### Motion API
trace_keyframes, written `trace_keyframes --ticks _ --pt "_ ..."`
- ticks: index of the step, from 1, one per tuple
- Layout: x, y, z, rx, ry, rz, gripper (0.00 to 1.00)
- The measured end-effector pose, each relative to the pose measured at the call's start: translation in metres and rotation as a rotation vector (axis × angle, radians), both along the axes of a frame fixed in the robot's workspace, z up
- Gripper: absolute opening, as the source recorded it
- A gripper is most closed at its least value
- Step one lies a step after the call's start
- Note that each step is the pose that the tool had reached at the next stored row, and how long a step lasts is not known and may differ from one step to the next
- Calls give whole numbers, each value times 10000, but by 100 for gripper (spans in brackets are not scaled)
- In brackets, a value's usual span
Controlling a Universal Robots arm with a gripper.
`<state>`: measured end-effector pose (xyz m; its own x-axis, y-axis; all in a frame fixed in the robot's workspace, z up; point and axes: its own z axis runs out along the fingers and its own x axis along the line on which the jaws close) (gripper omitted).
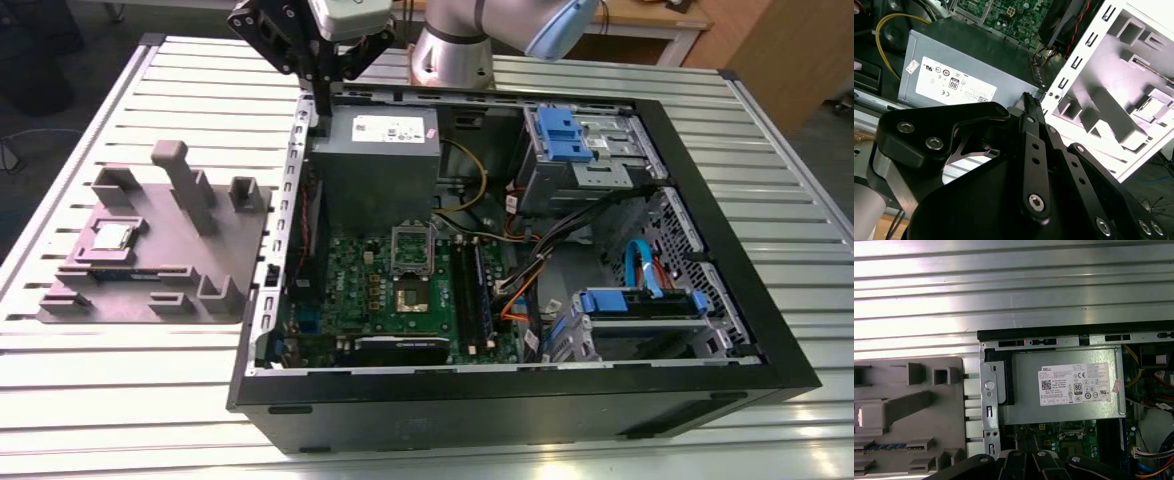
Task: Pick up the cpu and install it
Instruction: 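Reach for the cpu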
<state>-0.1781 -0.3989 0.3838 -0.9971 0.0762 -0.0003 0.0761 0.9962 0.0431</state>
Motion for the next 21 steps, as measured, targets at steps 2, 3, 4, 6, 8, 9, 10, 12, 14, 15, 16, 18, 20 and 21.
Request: trace_keyframes --ticks 2,3,4,6,8,9,10,12,14,15,16,18,20,21 --pt "-5 0 0 0 0 0 10" --pt "-7 0 0 0 0 1 10" --pt "-9 0 -1 0 0 1 10" --pt "-14 0 -1 0 0 0 10" --pt "-18 0 -1 0 0 0 10" --pt "-20 0 -1 0 0 0 10" --pt "-22 0 -1 0 0 0 10" --pt "-27 0 -1 0 0 0 10" --pt "-32 0 -1 0 0 0 10" --pt "-34 0 -2 0 0 0 10" --pt "-37 0 -2 0 0 0 10" --pt "-41 0 -2 0 0 0 10" --pt "-45 0 -2 0 0 0 10" --pt "-48 0 -2 0 0 0 10"
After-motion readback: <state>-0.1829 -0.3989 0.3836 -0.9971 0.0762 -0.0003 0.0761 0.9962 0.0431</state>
